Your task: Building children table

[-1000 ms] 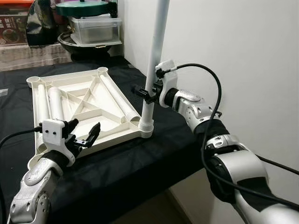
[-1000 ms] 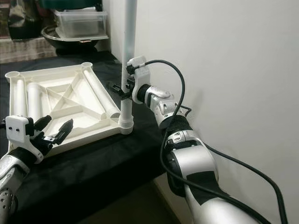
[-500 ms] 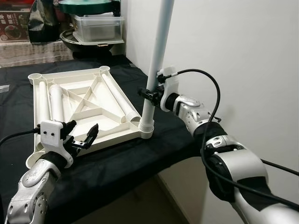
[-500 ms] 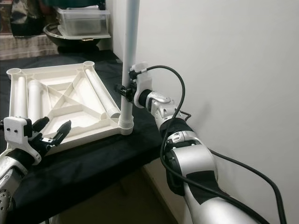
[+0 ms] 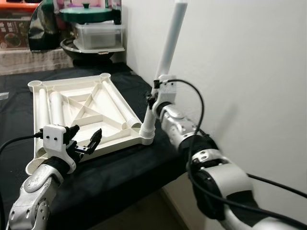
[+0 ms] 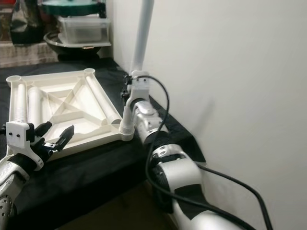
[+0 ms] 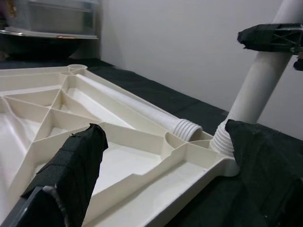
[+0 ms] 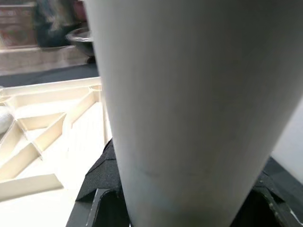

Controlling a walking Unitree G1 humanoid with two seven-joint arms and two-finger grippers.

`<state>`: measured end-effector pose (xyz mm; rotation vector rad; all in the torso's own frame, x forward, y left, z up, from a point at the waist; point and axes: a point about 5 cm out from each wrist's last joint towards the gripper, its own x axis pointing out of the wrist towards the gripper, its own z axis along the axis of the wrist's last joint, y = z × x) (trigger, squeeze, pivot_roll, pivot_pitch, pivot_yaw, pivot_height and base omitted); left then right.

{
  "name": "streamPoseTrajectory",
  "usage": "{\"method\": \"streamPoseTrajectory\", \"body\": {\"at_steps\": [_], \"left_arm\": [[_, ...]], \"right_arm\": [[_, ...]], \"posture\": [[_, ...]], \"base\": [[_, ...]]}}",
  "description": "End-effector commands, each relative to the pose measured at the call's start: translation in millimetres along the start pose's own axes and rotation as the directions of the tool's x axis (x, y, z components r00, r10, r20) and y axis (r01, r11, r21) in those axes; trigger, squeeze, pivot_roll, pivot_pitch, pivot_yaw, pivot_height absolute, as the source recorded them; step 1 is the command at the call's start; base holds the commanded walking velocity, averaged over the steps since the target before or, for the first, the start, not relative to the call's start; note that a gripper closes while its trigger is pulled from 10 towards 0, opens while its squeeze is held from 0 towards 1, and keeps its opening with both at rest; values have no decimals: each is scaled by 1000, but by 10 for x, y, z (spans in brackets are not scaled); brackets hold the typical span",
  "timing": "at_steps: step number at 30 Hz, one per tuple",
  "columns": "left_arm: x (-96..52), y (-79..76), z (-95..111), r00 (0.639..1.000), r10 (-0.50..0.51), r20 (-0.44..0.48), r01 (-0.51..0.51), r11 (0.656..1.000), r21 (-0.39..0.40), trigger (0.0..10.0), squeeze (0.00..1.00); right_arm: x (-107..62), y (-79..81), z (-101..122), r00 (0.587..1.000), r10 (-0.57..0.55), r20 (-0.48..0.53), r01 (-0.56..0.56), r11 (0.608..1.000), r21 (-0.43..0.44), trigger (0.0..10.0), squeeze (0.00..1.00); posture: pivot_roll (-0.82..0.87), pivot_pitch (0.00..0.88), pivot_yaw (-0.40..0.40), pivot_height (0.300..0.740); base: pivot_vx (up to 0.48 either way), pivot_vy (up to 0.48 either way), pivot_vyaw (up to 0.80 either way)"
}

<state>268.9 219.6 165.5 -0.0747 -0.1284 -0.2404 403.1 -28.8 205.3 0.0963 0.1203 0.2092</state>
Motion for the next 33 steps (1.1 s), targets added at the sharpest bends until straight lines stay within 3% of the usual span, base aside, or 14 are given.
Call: {"method": "streamPoseTrajectory", "body": {"at_steps": [1,8,15,32,33], "left_arm": [[23,-17,-5,1000,-9,0,9,1000,14,10000,0],[29,-38,-25,1000,-3,2,3,1000,10,10000,0],[20,-66,-37,1000,-2,2,2,1000,3,10000,0],[11,-58,-61,1000,3,-2,-3,1000,0,10000,0],[11,-52,-58,1000,2,-2,-2,1000,2,10000,0]], "right_arm": [[-106,70,-617,968,-52,-247,51,999,-13,0,0],[-145,313,-649,955,-104,-277,101,995,-26,0,0],[-173,464,-620,937,-159,-310,182,982,46,0,0],[-161,491,-549,940,-158,-302,192,978,85,0,0],[-158,489,-542,941,-154,-303,188,978,88,9294,0]], "posture": [[96,0,-125,740],[91,0,-136,740],[104,0,-152,740],[94,0,-142,740],[94,0,-139,740]], "base": [[0,0,0],[0,0,0],[0,0,0],[0,0,0],[0,0,0]]}}
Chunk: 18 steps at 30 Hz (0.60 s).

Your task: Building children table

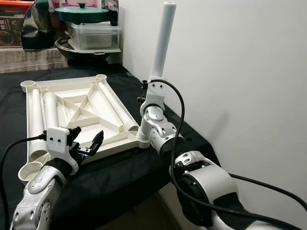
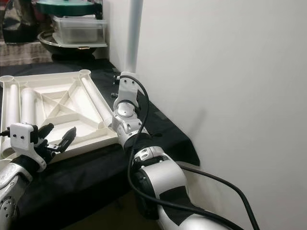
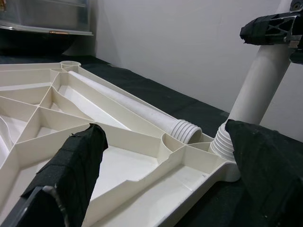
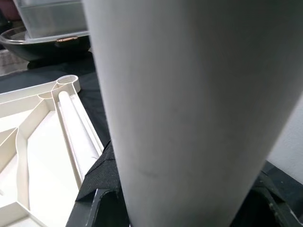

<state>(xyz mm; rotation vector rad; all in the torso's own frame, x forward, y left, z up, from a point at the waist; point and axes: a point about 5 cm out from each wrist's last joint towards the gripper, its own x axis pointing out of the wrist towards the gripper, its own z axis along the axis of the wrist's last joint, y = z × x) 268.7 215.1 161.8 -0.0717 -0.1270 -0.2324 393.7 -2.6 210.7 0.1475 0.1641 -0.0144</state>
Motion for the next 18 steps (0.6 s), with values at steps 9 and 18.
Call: {"method": "streamPoseTrajectory", "body": {"at_steps": [9,18], "left_arm": [[11,-8,-14,1000,-9,-3,9,1000,1,10000,0],[8,2,-12,1000,-10,-4,10,1000,4,10000,0]], "right_arm": [[-140,214,-487,965,89,-248,-85,996,25,10000,0],[-129,244,-397,969,116,-220,-111,993,33,10000,0]], "posture": [[91,0,-136,740],[90,0,-133,740]], "base": [[0,0,0],[0,0,0]]}}
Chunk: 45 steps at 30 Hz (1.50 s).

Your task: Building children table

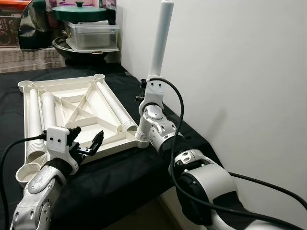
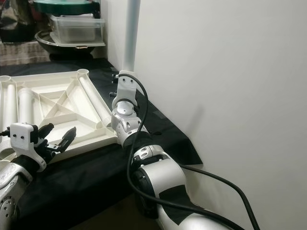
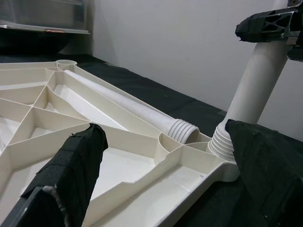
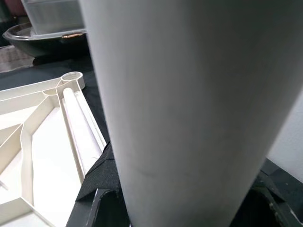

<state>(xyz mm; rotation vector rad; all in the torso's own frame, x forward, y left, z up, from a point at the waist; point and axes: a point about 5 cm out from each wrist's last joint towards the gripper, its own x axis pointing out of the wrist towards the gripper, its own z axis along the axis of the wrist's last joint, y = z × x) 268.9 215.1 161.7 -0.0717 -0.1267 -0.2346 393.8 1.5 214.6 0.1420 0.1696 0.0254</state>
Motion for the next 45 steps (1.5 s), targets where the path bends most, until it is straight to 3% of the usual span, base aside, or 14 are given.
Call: {"method": "streamPoseTrajectory", "body": {"at_steps": [1,5,6,16,20,21,23,32,37,43,44,45], "left_arm": [[6,1,-11,1000,-7,-4,7,1000,4,10000,0],[8,-1,-13,1000,-9,-5,9,1000,4,10000,0],[7,2,-12,1000,-9,-5,9,1000,4,10000,0],[7,5,-10,1000,-11,-6,11,1000,6,10000,0],[-1,23,-4,1000,-8,-6,8,1000,8,10000,0],[-7,37,-5,1000,-5,-8,5,1000,11,10000,0],[-9,44,-4,1000,-4,-9,4,1000,11,10000,0],[-4,54,9,1000,-1,-7,1,1000,17,10000,0],[-16,90,11,1000,26,-13,-25,999,40,10000,0],[21,65,0,999,40,-12,-40,998,43,10000,0],[38,52,2,999,44,-8,-43,998,43,10000,0],[38,52,2,999,44,-8,-43,998,43,10000,0]], "right_arm": [[-113,206,-429,974,80,-211,-73,996,41,10000,0],[-107,206,-406,976,88,-201,-79,995,53,10000,0],[-99,199,-371,979,86,-186,-76,995,58,10000,1000],[-74,210,-161,989,111,-102,-104,992,69,10000,1000],[-39,115,-54,991,123,-50,-119,991,68,10000,1000],[-5,0,-44,993,113,-26,-112,993,29,10000,1000],[18,-94,-76,994,108,-30,-107,994,34,10000,1000],[50,-225,-176,989,141,-55,-142,990,-16,10000,1000],[69,-463,18,969,225,101,-222,974,-44,10000,1000],[-5,-495,86,939,301,169,-294,954,-62,10000,1000],[-45,-473,100,924,330,194,-322,944,-77,10000,0],[-45,-473,100,924,330,194,-322,944,-77,10000,0]], "posture": [[90,0,-133,740],[88,0,-131,740],[88,0,-130,740],[91,0,-125,740],[86,0,-119,740],[84,0,-117,740],[84,0,-117,740],[94,0,-114,740],[94,0,-103,740],[85,0,-92,740],[80,0,-86,740],[80,0,-86,740]], "base": [[0,0,0],[0,0,0],[0,0,0],[0,0,0],[0,0,0],[0,0,0],[0,0,0],[0,0,0],[0,0,0],[0,0,0],[0,0,0],[0,0,0]]}}
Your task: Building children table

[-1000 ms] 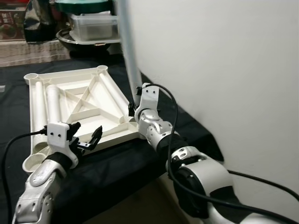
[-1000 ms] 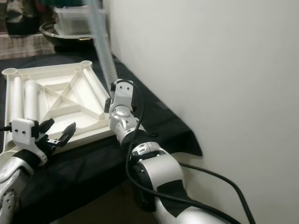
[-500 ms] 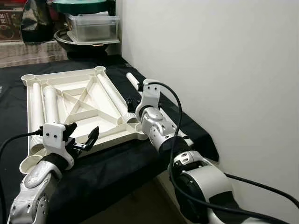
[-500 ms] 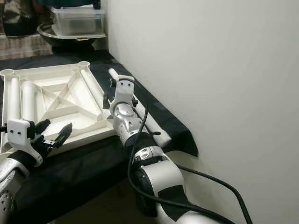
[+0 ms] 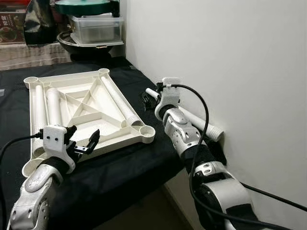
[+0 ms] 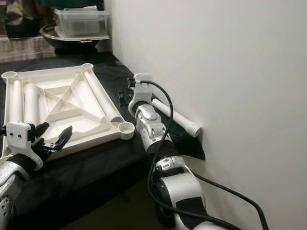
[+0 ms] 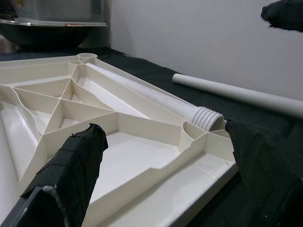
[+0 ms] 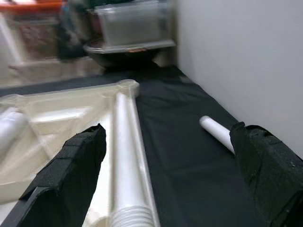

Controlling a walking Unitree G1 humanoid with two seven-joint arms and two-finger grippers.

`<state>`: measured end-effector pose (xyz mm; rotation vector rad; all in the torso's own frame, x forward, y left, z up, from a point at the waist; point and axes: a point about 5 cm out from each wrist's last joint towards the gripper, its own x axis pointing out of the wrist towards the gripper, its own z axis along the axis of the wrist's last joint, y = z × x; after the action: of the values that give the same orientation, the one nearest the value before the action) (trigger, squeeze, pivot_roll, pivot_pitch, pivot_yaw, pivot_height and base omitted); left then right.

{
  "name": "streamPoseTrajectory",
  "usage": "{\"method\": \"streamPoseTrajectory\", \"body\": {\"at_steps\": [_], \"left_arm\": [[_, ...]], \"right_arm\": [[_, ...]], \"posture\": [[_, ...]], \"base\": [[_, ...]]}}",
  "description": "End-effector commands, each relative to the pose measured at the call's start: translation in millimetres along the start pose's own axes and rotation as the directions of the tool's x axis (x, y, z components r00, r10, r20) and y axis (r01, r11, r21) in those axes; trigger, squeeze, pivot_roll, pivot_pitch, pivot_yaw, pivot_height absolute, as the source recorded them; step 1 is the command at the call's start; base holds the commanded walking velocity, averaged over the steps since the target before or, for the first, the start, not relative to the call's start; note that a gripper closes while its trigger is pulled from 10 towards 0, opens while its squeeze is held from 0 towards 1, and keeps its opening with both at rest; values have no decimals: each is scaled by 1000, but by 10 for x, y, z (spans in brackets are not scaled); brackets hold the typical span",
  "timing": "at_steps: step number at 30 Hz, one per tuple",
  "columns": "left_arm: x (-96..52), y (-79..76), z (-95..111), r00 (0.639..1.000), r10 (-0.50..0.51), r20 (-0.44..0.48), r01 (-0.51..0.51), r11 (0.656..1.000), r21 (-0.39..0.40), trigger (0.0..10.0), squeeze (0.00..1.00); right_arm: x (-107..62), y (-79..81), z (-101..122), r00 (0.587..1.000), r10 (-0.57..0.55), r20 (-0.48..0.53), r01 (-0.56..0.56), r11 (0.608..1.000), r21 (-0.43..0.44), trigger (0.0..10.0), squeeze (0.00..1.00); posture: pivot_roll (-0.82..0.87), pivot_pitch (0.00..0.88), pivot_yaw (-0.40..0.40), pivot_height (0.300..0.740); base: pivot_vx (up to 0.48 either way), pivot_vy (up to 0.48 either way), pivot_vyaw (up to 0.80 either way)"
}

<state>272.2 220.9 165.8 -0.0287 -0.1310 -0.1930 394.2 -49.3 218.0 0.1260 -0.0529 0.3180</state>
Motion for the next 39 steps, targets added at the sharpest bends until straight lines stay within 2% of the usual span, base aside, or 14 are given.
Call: {"method": "streamPoseTrajectory", "body": {"at_steps": [1,2,5,6,9,10,11,21,27,30,32,33,34,39], "left_arm": [[24,-20,-38,1000,7,-7,-7,1000,-3,10000,0],[24,-20,-38,1000,7,-7,-7,1000,-3,10000,0],[68,-44,-79,998,41,-37,-37,996,80,10000,0],[76,-45,-90,997,61,-40,-57,994,88,10000,0],[79,-50,-99,996,83,-40,-80,993,81,10000,0],[79,-50,-99,996,83,-40,-80,993,81,10000,0],[78,-55,-101,995,95,-37,-92,993,75,10000,0],[90,-35,-80,990,141,-11,-140,987,80,10000,0],[85,82,-85,970,242,-4,-242,969,56,10000,0],[85,88,-71,969,248,5,-248,967,50,10000,0],[93,92,-48,965,260,20,-260,965,41,10000,0],[93,92,-48,965,260,20,-260,965,41,10000,0],[104,98,-26,960,278,35,-279,960,26,10000,0],[124,103,6,953,297,55,-298,955,7,10000,0]], "right_arm": [[-34,54,15,998,50,25,-50,999,-6,10000,0],[-34,54,15,998,50,25,-50,999,-6,10000,0],[-94,87,1,992,111,53,-110,994,-15,10000,0],[-116,99,-35,991,126,46,-124,991,-51,10000,0],[-150,102,-92,990,139,38,-134,986,-98,10000,0],[-150,102,-92,990,139,38,-134,986,-98,10000,0],[-175,80,-118,991,130,34,-128,990,-60,10000,0],[-221,-63,-126,995,98,9,-97,993,-70,10000,0],[-264,-185,-172,998,67,-13,-68,992,-107,10000,0],[-273,-197,-173,998,67,-13,-68,992,-106,10000,0],[-290,-212,-179,997,71,-17,-73,988,-138,10000,0],[-290,-212,-179,997,71,-17,-73,988,-138,10000,0],[-296,-230,-176,997,70,-18,-72,992,-101,10000,0],[-299,-214,-155,995,97,-14,-98,988,-115,10000,0]], "posture": [[80,0,-86,740],[80,0,-86,740],[79,0,-84,740],[79,0,-82,740],[80,0,-82,740],[80,0,-82,740],[82,0,-83,740],[80,0,-85,740],[72,0,-81,740],[72,0,-81,740],[70,0,-80,740],[70,0,-80,740],[69,0,-80,740],[67,0,-79,740]], "base": [[0,0,0],[0,0,0],[0,-172,0],[0,-472,0],[0,-472,265],[0,-472,794],[0,-472,800],[0,-426,320],[0,0,0],[0,0,271],[0,0,800],[0,0,800],[0,0,800],[232,108,320]]}}
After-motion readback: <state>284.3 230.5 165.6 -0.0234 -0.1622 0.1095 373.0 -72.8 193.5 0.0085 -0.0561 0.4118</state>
